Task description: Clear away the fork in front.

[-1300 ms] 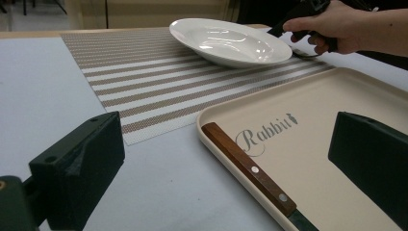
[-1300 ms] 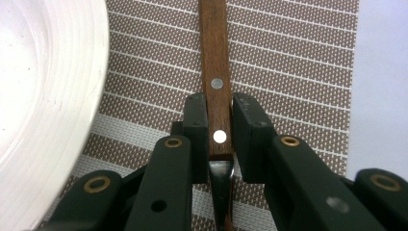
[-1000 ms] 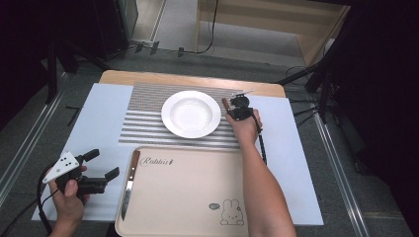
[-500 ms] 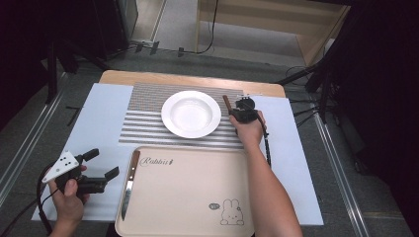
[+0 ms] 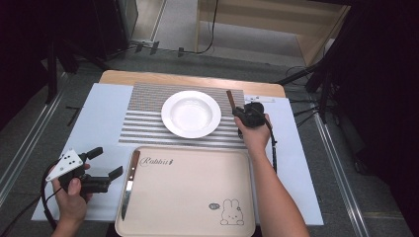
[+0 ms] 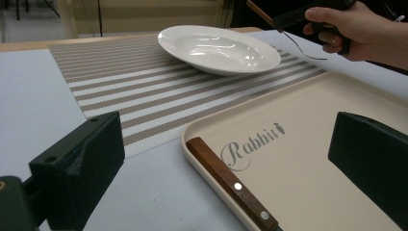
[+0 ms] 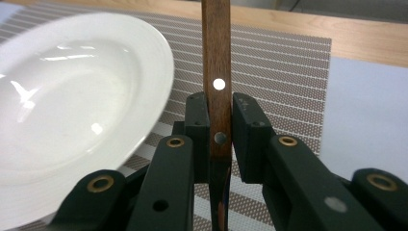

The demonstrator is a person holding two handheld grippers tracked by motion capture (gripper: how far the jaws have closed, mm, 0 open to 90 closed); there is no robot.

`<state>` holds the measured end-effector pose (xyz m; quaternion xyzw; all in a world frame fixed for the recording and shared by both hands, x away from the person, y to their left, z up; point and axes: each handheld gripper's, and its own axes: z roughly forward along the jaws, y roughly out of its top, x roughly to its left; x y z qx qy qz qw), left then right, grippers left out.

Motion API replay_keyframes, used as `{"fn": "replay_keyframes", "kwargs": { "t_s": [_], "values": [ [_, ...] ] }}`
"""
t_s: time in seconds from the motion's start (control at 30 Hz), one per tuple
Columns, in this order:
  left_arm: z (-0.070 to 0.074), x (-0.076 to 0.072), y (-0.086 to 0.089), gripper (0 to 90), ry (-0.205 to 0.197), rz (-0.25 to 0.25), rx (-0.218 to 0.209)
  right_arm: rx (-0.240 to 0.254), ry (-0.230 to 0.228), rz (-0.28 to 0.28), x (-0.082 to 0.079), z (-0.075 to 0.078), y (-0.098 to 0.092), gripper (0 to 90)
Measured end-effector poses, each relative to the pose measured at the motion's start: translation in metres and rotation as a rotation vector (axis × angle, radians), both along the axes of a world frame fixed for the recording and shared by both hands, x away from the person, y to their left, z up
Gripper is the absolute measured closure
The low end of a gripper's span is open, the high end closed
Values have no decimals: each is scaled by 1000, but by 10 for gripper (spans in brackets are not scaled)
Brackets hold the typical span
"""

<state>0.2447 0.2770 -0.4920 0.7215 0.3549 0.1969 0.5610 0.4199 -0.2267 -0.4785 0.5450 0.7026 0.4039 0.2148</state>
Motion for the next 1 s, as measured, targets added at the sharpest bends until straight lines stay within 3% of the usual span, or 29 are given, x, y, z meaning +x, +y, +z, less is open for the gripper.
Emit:
{"fn": "replay_keyframes", "kwargs": {
  "t_s": [0.53, 1.0],
  "values": [
    [22, 1, -33, 0, -5, -76, 7, 60, -103, 60, -45, 11, -4, 765],
    [32, 9, -61, 0, -6, -127, 6, 90, -176, 96, -83, 18, -8, 765]
  ]
}}
